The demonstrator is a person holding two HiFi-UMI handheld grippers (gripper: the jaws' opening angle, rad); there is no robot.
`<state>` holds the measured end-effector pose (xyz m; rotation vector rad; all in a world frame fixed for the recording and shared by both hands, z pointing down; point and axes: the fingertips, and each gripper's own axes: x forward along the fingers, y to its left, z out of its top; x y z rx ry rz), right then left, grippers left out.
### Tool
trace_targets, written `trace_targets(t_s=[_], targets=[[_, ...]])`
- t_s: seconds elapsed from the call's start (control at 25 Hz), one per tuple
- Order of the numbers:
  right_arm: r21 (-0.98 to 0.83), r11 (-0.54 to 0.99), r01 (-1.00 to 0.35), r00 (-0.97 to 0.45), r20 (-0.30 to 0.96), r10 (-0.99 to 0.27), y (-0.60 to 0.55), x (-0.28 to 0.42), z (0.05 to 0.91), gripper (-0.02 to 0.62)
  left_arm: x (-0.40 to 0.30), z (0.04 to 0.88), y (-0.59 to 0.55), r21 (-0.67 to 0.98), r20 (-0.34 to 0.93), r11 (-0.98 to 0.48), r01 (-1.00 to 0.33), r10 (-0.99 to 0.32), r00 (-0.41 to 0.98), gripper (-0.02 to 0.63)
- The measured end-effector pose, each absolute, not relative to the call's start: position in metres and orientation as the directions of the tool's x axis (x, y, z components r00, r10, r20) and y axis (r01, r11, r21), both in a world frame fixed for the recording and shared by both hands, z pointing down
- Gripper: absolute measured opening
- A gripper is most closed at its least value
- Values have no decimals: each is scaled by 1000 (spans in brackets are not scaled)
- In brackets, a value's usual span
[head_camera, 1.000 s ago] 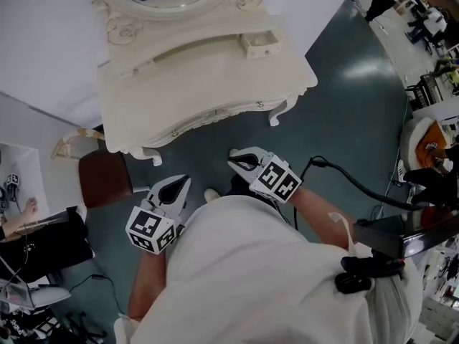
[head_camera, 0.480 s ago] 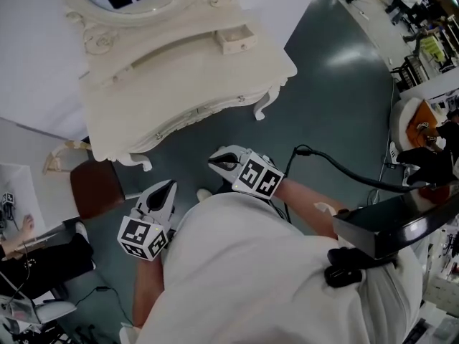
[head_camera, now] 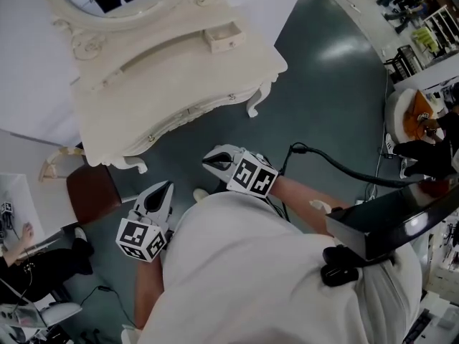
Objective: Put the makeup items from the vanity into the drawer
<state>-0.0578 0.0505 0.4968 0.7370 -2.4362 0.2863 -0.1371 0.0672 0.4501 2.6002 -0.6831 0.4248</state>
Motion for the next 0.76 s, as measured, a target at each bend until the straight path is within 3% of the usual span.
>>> trace_targets(t_s=[0.76], targets=[[-52, 816, -575, -675, 594, -438, 46, -50, 505, 0, -130, 459, 61, 328, 401, -796, -509, -371, 838, 2]])
